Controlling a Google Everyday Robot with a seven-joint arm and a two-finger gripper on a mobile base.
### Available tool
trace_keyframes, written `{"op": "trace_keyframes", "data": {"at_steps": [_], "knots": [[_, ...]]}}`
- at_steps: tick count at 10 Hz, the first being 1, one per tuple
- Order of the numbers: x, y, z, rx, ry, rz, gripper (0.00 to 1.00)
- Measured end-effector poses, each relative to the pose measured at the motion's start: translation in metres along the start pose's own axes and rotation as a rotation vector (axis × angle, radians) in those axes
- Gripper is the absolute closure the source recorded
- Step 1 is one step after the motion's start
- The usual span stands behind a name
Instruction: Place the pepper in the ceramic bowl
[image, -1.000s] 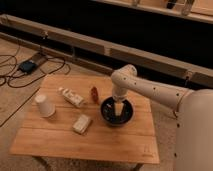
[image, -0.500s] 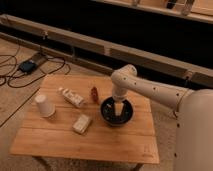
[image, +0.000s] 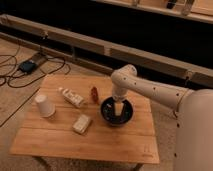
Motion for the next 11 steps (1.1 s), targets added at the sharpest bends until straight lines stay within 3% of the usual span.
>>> {"op": "trace_keyframes", "data": {"at_steps": [3, 9, 11], "knots": [[0.028, 0.022, 0.0, 0.017, -0.006, -0.048, 0.2], [0.094, 0.064, 0.004, 0.105, -0.042, -0.143, 0.2], [0.112, 0.084, 0.009, 0.1, -0.049, -0.175, 0.2]]}}
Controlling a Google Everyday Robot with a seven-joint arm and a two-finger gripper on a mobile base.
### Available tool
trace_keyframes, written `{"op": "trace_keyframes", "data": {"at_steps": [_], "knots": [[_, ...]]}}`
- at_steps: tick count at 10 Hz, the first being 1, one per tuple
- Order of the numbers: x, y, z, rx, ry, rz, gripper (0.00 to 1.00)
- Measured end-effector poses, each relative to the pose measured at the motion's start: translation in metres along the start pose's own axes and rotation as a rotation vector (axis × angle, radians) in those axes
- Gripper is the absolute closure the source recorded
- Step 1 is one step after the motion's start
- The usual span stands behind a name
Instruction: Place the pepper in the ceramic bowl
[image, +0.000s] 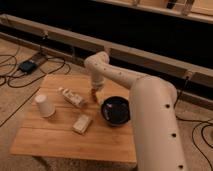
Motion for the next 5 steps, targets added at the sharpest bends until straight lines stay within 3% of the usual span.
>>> {"op": "trace_keyframes", "data": {"at_steps": [2, 5], "knots": [[0.006, 0.023, 0.017, -0.016, -0.002, 0.008, 0.2], [0.0, 0.039, 0.04, -0.027, -0.007, 0.081, 0.2]]}}
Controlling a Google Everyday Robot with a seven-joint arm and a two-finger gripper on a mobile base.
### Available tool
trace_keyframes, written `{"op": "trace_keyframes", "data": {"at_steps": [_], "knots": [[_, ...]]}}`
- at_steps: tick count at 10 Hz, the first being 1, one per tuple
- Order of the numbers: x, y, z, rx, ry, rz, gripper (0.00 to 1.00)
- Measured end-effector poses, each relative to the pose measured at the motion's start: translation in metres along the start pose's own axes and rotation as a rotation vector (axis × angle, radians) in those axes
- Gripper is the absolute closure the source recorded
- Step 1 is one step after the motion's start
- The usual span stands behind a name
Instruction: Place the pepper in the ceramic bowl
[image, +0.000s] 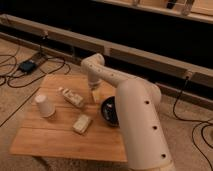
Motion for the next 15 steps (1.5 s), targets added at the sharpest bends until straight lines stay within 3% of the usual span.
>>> {"op": "trace_keyframes", "data": {"at_steps": [3, 7, 9, 15], "knots": [[-0.003, 0.01, 0.015, -0.014, 0.007, 0.048, 0.2], [-0.003, 0.019, 0.016, -0.057, 0.022, 0.038, 0.22], [-0.003, 0.019, 0.014, -0.07, 0.023, 0.03, 0.36], [-0.003, 0.015, -0.003, -0.097, 0.046, 0.002, 0.96]]}}
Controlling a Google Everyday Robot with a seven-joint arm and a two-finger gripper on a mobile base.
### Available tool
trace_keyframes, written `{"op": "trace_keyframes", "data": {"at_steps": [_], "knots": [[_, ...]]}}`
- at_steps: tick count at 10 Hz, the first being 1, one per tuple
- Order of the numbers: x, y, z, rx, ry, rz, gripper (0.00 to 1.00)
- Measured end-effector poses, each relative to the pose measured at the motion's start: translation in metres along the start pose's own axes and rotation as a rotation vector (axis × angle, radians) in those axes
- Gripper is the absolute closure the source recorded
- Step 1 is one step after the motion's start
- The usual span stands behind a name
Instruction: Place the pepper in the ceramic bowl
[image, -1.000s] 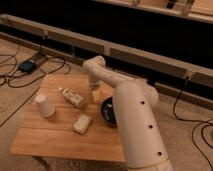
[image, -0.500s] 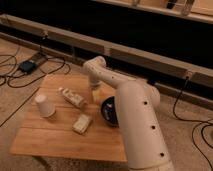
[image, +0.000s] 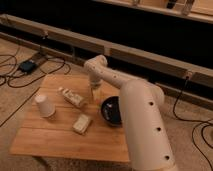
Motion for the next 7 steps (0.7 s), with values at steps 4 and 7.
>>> {"op": "trace_keyframes", "data": {"at_steps": [4, 7], "knots": [[-0.015, 0.0, -0.015, -0.013, 0.016, 0.012, 1.0], [-0.03, 0.003, -0.033, -0.031, 0.04, 0.021, 1.0]]}}
